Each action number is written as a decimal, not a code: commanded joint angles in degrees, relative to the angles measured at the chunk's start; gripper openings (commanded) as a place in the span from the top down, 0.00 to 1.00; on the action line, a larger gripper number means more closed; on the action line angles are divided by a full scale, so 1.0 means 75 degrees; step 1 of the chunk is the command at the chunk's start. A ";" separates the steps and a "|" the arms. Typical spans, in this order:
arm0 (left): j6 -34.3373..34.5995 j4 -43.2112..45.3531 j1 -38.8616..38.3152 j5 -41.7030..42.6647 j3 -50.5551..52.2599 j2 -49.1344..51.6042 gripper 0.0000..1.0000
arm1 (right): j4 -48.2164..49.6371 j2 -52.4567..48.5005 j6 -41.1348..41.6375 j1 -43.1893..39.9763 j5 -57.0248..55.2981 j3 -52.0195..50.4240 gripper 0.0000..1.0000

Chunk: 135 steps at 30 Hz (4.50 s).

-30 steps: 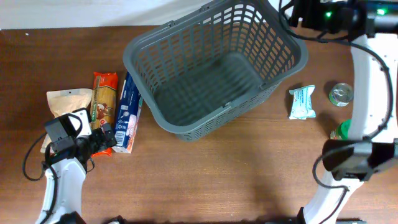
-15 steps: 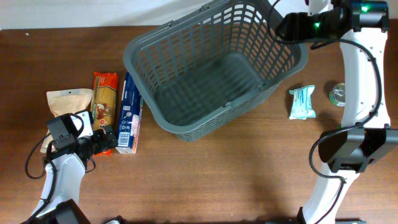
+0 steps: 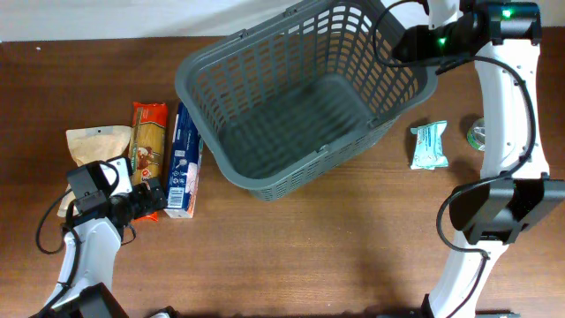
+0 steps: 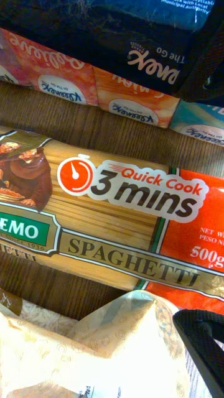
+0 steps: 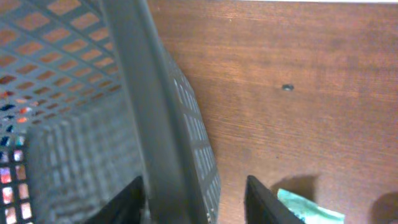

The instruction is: Pack container

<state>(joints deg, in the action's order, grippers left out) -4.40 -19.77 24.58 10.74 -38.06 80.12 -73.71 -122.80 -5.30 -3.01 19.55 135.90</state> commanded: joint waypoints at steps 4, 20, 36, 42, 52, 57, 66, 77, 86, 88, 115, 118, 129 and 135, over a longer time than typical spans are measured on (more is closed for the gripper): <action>0.0070 -0.0015 0.0032 0.0114 -0.0090 0.0052 0.01 | -0.0318 -0.0064 -0.0032 0.0047 -0.0364 -0.0050 0.72; 0.0070 -0.0015 0.0032 0.0114 -0.0090 0.0052 0.01 | -0.1463 -0.0061 0.1475 0.0041 -0.1335 -0.0047 0.82; 0.0070 -0.0015 0.0032 0.0114 -0.0090 0.0052 0.01 | -0.2055 -0.0047 0.1542 0.0050 -0.1355 -0.0047 0.83; 0.0070 -0.0015 0.0032 0.0114 -0.0090 0.0052 0.01 | -0.2008 -0.0047 0.1317 0.0050 -0.1364 -0.0047 0.85; 0.0070 -0.0009 0.0032 -0.0466 -0.0090 0.0052 0.01 | -0.1574 -0.0047 0.1142 0.0050 -0.1361 -0.0047 0.83; 0.0064 -0.0009 0.0032 -0.1320 -0.0090 0.0052 0.01 | -0.1227 -0.0047 0.0787 0.0050 -0.1402 -0.0047 0.83; 0.0064 0.0020 0.0032 -0.1524 -0.0090 0.0052 0.01 | -0.1113 -0.0047 0.0731 0.0064 -0.1291 -0.0047 0.60; 0.0076 0.0052 0.0026 0.0012 -0.0090 0.0052 0.01 | -0.0659 0.0938 0.0740 0.0064 -0.0280 0.0851 0.25; 0.0157 -0.1218 0.0023 0.1606 -0.1970 -0.0274 0.01 | -0.0746 0.2457 0.0737 0.0032 -0.2541 0.1157 0.05; 0.0154 -0.1883 0.0023 0.1600 -0.2961 -0.0289 0.01 | -0.0746 0.2748 0.0740 -0.0073 -0.2871 0.1157 0.04; -0.0414 -0.5365 -0.3319 -0.2154 -0.5654 0.2034 0.01 | -0.0944 0.3509 0.0737 -0.2066 -0.2900 0.1154 0.01; -0.0423 -0.5214 -0.3255 -0.2154 -0.5654 0.2614 0.00 | -0.0944 0.3509 0.0740 -0.2066 -0.2900 0.1154 0.01; -0.0388 -0.4995 -0.3252 -0.2127 -0.5654 0.4223 0.17 | -0.0944 0.3509 0.0740 -0.2066 -0.2900 0.1154 0.01; -0.0391 -0.4707 -0.3238 -0.2005 -0.5654 0.4561 0.51 | -0.0944 0.3509 0.0737 -0.2066 -0.2900 0.1154 0.01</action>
<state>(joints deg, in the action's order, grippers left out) -7.44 -55.86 -0.08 -4.49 -80.47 113.32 -80.77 -96.31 -0.03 -18.20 -1.52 144.22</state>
